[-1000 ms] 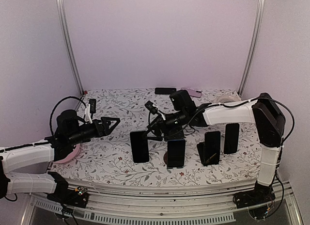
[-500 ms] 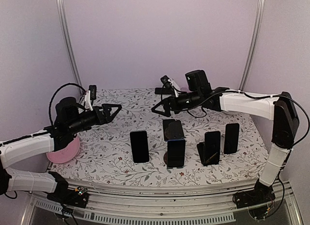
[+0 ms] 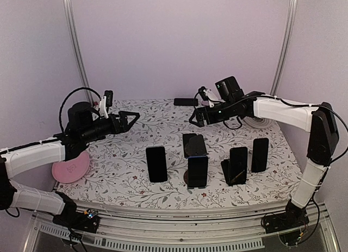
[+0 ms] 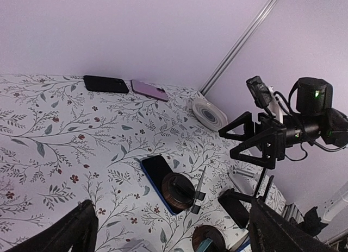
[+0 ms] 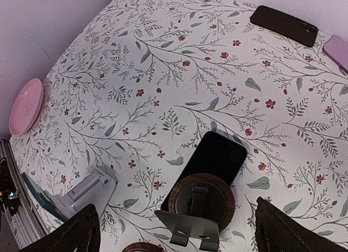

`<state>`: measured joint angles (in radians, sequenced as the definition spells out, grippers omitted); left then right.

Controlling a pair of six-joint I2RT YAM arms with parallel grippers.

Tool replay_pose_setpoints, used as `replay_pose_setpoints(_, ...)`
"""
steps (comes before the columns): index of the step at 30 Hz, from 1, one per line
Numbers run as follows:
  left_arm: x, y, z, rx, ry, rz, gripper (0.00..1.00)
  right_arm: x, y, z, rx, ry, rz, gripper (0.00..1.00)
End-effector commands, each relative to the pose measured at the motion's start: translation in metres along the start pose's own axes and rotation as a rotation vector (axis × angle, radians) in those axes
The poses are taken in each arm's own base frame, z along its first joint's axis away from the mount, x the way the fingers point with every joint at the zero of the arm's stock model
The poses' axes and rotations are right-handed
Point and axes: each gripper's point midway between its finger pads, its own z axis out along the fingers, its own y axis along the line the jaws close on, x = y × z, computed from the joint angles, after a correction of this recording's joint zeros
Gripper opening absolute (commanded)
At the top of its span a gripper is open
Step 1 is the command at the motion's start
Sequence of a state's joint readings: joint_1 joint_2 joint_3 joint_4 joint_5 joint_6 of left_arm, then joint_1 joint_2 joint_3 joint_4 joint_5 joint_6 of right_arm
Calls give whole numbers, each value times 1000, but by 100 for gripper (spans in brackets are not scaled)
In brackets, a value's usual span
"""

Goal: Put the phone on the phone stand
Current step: Pick up the phone stand at the center of the board.

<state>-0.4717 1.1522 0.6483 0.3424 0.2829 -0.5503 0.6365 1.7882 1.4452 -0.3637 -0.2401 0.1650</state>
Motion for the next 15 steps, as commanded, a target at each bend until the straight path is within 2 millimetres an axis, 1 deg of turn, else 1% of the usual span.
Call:
replay_pose_setpoints(1,-8,0,2,9,-6,11,97,8,-25,4,131,71,-4,99)
replay_pose_setpoints(5,-9,1,3,13,-3,9,96,21,-29,19,136,134,-3,100)
replay_pose_setpoints(9,-10,2,2,9,-2,11,97,32,-21,31,144,169,-19,99)
replay_pose_setpoints(15,-7,4,2,8,2,6,97,44,-18,48,196,214,-55,100)
